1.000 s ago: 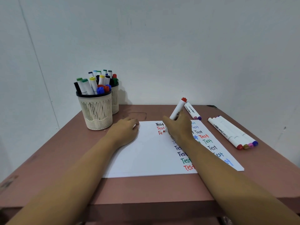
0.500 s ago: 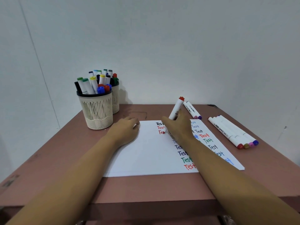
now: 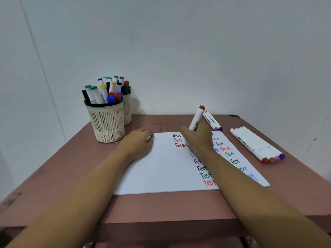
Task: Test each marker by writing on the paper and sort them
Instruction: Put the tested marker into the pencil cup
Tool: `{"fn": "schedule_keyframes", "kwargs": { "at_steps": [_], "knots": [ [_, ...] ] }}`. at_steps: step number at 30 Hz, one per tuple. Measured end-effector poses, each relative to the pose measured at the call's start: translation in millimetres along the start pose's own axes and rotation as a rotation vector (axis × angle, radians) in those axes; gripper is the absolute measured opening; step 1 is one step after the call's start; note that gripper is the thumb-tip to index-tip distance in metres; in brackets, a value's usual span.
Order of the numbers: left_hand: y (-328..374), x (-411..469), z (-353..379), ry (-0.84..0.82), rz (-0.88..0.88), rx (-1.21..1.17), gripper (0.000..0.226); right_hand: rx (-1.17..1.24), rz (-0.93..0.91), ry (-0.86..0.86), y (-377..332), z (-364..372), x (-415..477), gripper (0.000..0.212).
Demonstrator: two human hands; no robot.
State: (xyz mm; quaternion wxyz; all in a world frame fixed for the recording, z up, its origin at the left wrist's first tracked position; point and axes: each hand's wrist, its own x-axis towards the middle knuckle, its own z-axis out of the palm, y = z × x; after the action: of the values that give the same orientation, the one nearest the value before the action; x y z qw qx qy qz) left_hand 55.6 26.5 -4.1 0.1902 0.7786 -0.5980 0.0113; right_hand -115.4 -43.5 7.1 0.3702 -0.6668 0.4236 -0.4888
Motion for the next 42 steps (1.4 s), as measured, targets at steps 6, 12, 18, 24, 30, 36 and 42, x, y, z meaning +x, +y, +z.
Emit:
{"fn": "schedule_keyframes", "kwargs": {
  "at_steps": [6, 12, 18, 24, 30, 36, 42],
  "knots": [
    [1, -1, 0, 0.010, 0.003, -0.002, 0.030, 0.015, 0.021, 0.018, 0, -3, 0, 0.027],
    [2, -2, -2, 0.017, 0.003, -0.014, 0.029, 0.007, 0.022, 0.030, 0, 1, 0, 0.027],
    [4, -2, -10, -0.029, -0.014, -0.104, 0.039, 0.091, 0.094, 0.051, 0, -4, 4, 0.008],
    [4, -6, -13, 0.059, 0.020, -0.109, 0.037, 0.297, 0.289, 0.007, -8, -9, 9, 0.041],
    [20, -7, -17, 0.216, 0.081, -0.400, 0.010, 0.308, 0.291, -0.027, -9, -11, 10, 0.037],
    [27, -9, -21, 0.133, 0.017, -0.598, 0.019, 0.286, 0.238, -0.061, -9, -10, 12, 0.015],
    [28, -10, -16, 0.108, 0.097, -0.692, 0.032, 0.603, 0.191, -0.196, -16, -12, 8, 0.018]
  ]
}}
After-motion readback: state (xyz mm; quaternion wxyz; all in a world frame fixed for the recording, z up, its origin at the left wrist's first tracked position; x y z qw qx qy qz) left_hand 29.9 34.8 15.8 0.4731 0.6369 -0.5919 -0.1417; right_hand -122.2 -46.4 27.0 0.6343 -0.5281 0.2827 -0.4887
